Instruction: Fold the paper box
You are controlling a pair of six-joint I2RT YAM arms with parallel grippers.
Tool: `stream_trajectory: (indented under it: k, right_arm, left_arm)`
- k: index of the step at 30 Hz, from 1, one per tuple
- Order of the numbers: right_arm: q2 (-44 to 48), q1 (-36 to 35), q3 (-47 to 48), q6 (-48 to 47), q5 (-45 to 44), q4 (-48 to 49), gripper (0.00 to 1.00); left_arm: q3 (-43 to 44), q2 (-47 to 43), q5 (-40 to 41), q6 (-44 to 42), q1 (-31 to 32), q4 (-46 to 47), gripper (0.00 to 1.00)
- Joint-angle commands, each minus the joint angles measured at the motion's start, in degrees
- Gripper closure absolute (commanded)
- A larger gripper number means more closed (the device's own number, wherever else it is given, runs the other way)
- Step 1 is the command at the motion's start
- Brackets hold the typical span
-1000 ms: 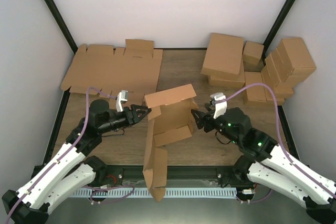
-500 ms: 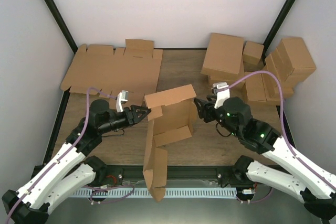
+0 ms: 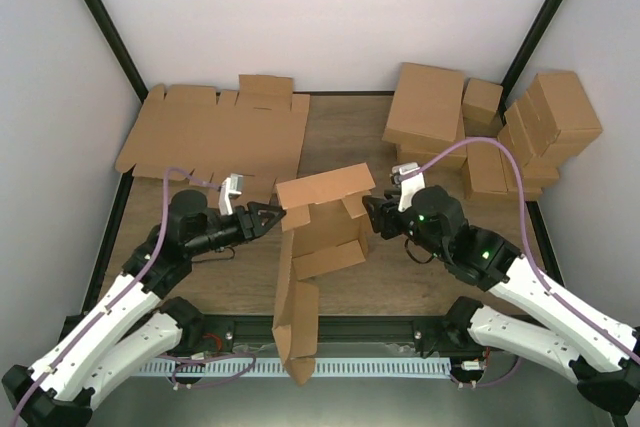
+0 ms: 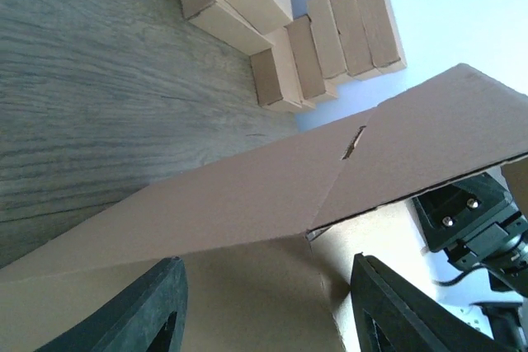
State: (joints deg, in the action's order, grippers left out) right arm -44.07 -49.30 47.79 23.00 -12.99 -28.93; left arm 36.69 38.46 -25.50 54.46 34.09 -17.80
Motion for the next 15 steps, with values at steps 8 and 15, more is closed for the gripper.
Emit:
stream_trajectory:
  k: [8, 15]
  right_arm:
    - [1.45, 0.24, -1.37, -1.68, 1.18, 1.28, 0.43]
    - [2.77, 0.25, -1.44, -3.06, 1.86, 1.50, 0.42]
  left_arm:
    - [19.99, -1.25, 12.78, -13.85, -0.25, -20.40, 0.36]
    - [25.99, 4.48, 11.59, -25.42, -0.25, -19.27, 0.21]
